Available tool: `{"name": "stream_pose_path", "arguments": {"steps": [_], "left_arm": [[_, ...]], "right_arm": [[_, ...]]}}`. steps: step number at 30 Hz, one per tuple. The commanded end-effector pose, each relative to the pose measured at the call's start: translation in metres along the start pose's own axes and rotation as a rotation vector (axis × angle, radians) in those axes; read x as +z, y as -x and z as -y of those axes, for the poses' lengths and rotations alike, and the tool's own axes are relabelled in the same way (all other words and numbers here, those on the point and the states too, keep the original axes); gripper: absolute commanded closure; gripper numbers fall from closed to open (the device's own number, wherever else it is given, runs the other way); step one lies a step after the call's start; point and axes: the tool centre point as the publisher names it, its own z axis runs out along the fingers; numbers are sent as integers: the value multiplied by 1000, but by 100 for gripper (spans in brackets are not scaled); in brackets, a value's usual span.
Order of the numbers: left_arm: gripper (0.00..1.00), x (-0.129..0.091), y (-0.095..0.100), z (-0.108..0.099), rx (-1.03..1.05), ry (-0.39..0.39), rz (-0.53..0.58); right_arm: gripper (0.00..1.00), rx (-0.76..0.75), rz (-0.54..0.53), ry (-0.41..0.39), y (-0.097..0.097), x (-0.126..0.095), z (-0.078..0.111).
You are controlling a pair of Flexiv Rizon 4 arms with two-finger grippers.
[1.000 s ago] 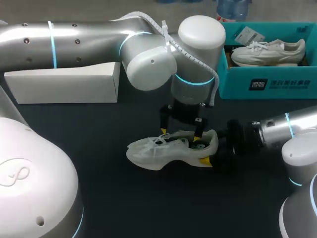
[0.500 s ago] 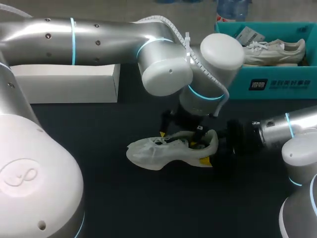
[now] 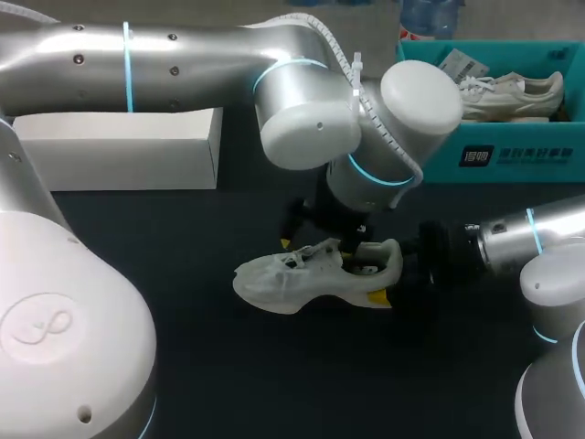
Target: Take the shoe out of the shoebox, open the shoe tongue, remove and reinsert the insole, then place the shoe into the shoebox
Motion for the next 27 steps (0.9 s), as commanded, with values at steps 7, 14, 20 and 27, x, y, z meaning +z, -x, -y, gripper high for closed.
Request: {"name": "stream_pose_path", "arguments": {"steps": [7,14,20,27], "left_arm": [[65,-7,19,-9,-9,76,-74],[100,-3,18,-17,14,188,-180],[100,-6,31,-17,97,289,-364],[100,-9,52,-13,112,328,-490]], "right_arm": [[100,1,0,-5,0,1,-1],[100,1,0,-5,0,1,-1],[100,1,0,-5,0,1,-1],[100,1,0,-5,0,1,-1]]}}
